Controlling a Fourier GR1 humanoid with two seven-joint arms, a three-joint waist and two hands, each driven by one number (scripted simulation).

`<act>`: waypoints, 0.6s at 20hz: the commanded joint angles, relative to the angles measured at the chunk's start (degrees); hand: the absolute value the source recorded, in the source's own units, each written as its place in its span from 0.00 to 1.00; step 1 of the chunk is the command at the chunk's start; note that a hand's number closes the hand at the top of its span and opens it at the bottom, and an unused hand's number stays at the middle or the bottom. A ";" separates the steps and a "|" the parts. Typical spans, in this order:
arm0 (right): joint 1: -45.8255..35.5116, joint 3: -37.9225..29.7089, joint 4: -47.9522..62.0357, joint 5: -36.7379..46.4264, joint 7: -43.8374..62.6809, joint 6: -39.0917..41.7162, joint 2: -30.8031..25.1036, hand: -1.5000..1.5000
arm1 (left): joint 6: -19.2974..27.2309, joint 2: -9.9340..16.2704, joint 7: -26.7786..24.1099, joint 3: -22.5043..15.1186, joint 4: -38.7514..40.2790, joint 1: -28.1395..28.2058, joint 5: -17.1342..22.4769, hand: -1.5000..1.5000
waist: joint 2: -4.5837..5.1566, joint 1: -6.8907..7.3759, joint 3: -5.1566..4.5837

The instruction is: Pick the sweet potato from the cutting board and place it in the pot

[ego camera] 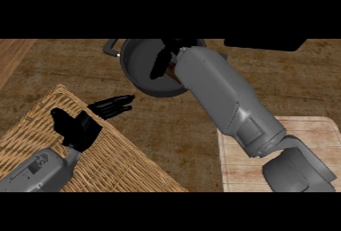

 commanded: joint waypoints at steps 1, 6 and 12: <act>0.55 -7.92 -4.01 -7.57 -3.21 -10.02 0.02 0.00 | 0.57 -0.16 2.38 -3.76 4.44 1.12 -2.84 0.50 | 0.45 -1.21 -0.32; 0.45 -14.05 -2.87 -10.41 -5.58 -20.45 0.02 0.00 | 2.90 0.08 2.52 -4.48 2.52 3.37 -2.53 0.50 | -0.16 -2.51 -0.37; 2.08 -20.86 -4.18 -15.64 -14.14 -20.78 -3.38 0.00 | 3.84 0.24 2.78 -4.46 2.42 3.70 -2.74 0.50 | -0.45 -4.16 -0.36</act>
